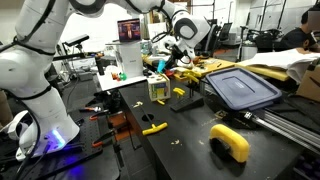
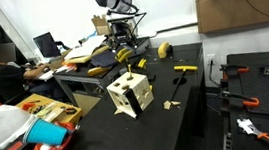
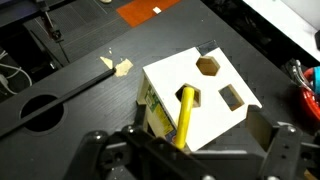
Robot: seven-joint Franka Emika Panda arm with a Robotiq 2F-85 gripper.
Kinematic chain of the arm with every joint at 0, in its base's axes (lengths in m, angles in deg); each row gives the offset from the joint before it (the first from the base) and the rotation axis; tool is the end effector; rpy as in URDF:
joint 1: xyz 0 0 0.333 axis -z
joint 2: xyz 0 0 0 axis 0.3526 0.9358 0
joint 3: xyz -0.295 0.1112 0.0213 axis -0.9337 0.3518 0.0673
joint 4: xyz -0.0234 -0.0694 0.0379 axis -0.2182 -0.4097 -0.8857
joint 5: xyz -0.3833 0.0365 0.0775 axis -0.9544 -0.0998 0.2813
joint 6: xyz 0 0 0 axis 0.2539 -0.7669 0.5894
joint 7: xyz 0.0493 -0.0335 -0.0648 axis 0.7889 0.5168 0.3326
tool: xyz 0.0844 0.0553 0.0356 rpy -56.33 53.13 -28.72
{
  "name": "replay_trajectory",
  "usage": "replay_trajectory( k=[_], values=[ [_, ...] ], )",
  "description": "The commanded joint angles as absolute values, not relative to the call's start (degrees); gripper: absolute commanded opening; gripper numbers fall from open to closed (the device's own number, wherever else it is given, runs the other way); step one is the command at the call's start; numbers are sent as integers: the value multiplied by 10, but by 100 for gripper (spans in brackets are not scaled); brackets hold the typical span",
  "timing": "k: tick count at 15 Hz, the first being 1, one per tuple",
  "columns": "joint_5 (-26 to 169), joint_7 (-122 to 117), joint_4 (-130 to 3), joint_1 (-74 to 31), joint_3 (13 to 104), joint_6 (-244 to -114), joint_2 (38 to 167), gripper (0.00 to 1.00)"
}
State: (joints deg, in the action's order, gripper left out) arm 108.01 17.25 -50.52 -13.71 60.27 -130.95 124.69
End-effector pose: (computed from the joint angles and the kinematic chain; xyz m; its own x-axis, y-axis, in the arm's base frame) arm 0.6678 -0.0411 0.2988 0.6199 -0.4228 -0.6610 -0.6954 -0.6863 -0.2131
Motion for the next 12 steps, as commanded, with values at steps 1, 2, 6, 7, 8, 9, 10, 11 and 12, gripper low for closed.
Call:
replay_trajectory(
  k=[1,2,6,7,8,9,10,11,12],
  values=[
    [1110,185,-519,-131,604,-1310,1248,100],
    [1116,184,-523,-132,604,-1313,1250,100],
    [1126,184,-534,-138,601,-1321,1258,100],
    [1126,182,-537,-138,600,-1325,1261,100],
    [1126,183,-540,-139,599,-1329,1263,100],
    [1125,184,-542,-140,599,-1332,1265,100],
    [1125,183,-545,-140,598,-1336,1266,100],
    [1124,183,-548,-141,598,-1340,1268,100],
    [1125,181,-550,-141,599,-1343,1270,100]
  ],
)
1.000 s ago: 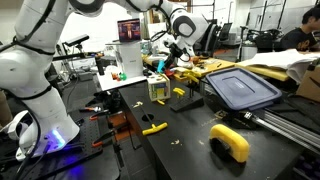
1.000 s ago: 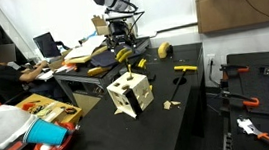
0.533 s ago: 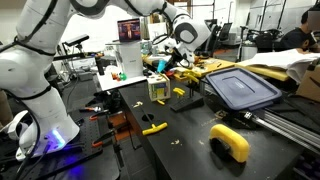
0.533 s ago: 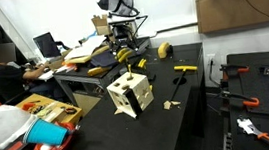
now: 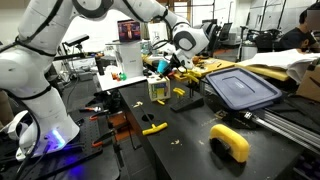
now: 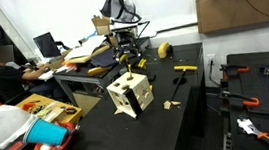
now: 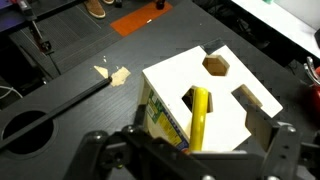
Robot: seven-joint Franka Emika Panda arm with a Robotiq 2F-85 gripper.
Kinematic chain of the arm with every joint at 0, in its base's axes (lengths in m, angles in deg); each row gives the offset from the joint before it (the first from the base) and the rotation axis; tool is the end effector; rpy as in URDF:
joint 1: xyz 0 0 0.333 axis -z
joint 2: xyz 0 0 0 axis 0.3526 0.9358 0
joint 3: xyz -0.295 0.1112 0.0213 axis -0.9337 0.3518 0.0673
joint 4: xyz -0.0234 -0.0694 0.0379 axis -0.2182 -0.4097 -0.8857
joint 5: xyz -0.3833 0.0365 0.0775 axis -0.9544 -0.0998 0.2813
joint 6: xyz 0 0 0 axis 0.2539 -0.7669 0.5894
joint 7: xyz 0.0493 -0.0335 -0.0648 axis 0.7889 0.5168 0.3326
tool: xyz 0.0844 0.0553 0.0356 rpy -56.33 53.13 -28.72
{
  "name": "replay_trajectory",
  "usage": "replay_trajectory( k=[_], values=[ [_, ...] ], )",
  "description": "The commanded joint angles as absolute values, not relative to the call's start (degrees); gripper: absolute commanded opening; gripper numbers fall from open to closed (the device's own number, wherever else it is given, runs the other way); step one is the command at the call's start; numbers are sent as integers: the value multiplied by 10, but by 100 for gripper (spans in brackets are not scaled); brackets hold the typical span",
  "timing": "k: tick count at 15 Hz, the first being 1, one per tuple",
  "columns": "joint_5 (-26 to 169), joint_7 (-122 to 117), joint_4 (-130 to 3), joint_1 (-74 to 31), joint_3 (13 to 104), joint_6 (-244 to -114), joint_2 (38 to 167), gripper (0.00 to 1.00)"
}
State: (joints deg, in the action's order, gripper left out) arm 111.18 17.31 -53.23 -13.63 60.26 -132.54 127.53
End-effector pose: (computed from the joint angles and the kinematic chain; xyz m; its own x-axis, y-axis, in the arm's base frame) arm 0.6592 -0.0376 0.2501 0.5548 -0.4160 -0.7205 -0.7390 -0.6443 -0.1970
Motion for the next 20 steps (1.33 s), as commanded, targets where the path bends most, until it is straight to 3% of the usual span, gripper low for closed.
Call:
replay_trajectory(
  k=[1,10,12,20],
  values=[
    [1126,175,-551,-140,600,-1347,1271,100],
    [1122,171,-545,-136,602,-1379,1271,100],
    [1120,170,-546,-135,601,-1377,1271,74],
    [1117,163,-557,-137,604,-1371,1271,12]
  ],
)
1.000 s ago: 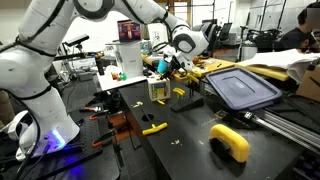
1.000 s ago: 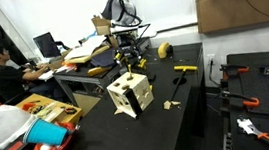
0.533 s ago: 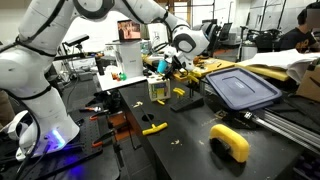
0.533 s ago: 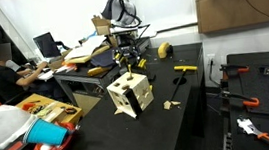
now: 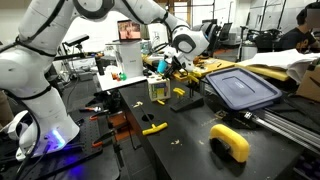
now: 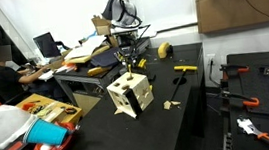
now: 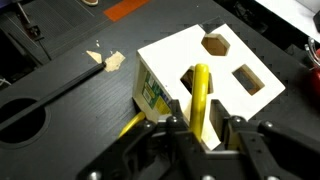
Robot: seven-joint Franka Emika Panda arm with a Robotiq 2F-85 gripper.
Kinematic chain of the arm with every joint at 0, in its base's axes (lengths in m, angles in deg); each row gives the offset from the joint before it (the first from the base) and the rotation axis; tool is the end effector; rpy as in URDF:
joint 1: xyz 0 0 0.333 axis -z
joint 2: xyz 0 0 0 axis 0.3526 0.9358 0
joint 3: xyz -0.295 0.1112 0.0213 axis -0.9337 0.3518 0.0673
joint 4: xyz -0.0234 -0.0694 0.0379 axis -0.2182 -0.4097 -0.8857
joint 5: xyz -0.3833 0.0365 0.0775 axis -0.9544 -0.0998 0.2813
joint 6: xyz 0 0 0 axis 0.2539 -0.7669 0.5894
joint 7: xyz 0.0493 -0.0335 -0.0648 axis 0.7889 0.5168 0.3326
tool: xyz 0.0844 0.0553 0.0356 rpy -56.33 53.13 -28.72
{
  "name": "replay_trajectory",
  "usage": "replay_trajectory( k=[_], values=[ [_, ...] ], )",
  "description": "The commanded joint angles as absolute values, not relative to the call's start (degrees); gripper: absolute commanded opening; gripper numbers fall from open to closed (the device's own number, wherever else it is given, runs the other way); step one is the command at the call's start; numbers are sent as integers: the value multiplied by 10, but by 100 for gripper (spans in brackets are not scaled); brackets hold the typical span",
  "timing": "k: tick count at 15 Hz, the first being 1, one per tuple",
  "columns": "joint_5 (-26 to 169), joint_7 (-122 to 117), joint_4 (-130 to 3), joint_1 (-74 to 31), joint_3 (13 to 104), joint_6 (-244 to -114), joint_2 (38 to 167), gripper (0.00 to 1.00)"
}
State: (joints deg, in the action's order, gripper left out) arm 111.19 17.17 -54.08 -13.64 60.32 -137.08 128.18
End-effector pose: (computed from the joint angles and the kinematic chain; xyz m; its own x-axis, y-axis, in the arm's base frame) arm 0.6637 -0.0419 0.2369 0.5647 -0.4572 -0.6871 -0.7540 -0.6243 -0.2042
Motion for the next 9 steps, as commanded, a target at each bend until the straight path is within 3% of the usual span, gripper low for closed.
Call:
replay_trajectory(
  k=[1,3,4,9],
  values=[
    [1117,162,-558,-138,604,-1370,1271,5],
    [1117,161,-559,-139,605,-1370,1269,0],
    [1117,160,-560,-138,605,-1371,1268,4],
    [1087,150,-576,-152,599,-1380,1232,4]
  ],
)
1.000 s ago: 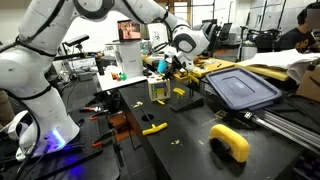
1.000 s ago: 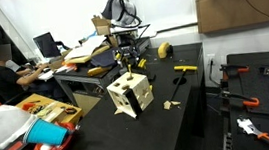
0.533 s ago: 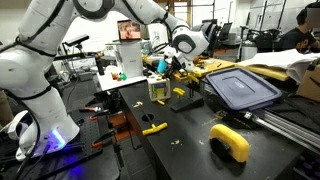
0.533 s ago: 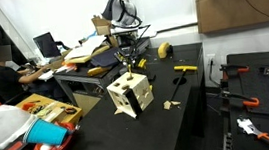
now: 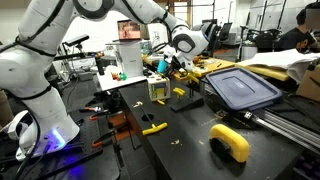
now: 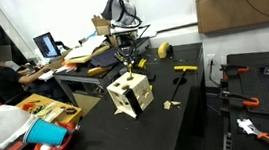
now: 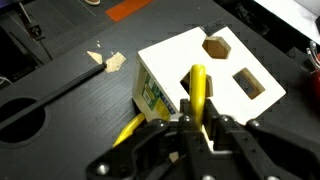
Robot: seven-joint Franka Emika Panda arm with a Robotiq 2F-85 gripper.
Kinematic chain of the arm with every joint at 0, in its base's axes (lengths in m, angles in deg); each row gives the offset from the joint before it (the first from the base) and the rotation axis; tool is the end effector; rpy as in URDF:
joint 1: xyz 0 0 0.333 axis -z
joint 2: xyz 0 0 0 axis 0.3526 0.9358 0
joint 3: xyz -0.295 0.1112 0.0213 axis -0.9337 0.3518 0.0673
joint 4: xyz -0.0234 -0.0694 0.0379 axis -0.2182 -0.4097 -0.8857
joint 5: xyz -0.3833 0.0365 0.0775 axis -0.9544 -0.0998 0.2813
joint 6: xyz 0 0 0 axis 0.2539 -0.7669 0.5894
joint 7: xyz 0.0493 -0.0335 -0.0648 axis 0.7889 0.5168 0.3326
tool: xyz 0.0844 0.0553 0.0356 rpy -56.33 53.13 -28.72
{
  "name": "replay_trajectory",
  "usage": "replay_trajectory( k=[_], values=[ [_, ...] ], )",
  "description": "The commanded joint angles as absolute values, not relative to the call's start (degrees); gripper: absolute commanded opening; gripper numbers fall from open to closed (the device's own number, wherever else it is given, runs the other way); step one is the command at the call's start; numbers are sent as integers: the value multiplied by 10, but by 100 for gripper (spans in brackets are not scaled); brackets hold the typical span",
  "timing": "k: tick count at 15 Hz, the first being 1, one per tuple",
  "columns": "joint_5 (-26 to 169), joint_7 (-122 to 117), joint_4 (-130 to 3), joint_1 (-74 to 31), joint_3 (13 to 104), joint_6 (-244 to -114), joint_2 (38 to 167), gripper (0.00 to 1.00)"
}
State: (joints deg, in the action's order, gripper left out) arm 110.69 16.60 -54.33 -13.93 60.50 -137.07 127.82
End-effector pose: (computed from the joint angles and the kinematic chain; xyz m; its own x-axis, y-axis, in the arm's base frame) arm 0.6630 -0.0374 0.2390 0.5783 -0.4473 -0.6823 -0.7403 -0.6391 -0.2085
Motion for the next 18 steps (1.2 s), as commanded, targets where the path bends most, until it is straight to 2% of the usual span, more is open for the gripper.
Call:
replay_trajectory(
  k=[1,10,18],
  values=[
    [1075,144,-581,-157,598,-1381,1219,4],
    [960,142,-618,-187,598,-1395,1089,4],
    [937,154,-657,-175,580,-1429,997,4]
  ],
)
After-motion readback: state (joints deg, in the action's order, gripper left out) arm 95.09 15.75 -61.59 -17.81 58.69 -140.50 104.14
